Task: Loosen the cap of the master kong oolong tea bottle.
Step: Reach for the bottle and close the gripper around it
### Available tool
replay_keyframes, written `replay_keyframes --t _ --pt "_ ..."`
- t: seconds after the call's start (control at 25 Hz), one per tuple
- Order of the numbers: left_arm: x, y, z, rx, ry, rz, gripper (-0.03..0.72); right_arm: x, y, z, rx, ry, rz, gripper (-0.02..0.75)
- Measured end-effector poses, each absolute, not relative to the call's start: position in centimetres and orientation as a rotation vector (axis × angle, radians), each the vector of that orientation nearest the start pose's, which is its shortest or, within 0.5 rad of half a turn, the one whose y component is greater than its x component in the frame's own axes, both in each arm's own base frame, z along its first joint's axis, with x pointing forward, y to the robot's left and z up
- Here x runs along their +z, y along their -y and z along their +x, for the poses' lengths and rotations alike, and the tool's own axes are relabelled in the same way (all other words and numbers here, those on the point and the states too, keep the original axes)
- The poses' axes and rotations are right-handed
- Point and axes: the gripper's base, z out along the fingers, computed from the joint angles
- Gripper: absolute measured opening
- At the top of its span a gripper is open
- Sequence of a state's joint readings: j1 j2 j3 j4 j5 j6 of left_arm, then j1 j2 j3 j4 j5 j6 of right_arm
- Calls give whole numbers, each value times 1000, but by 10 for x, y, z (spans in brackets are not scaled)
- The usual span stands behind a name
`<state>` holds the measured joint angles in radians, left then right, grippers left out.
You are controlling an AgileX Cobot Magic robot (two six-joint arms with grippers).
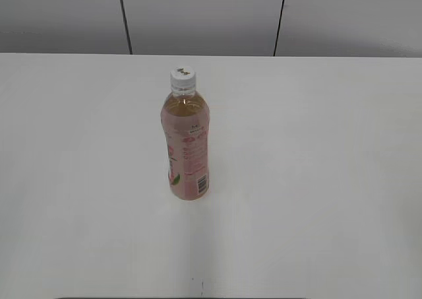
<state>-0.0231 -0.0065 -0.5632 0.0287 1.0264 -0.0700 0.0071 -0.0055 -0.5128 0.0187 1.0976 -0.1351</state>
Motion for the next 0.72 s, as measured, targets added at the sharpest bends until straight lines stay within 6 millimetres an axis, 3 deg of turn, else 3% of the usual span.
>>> replay_keyframes --t 0.72 --pt "297 0 -13 -62 -1939 -45 436 278 -1 -9 -57 -2057 -148 503"
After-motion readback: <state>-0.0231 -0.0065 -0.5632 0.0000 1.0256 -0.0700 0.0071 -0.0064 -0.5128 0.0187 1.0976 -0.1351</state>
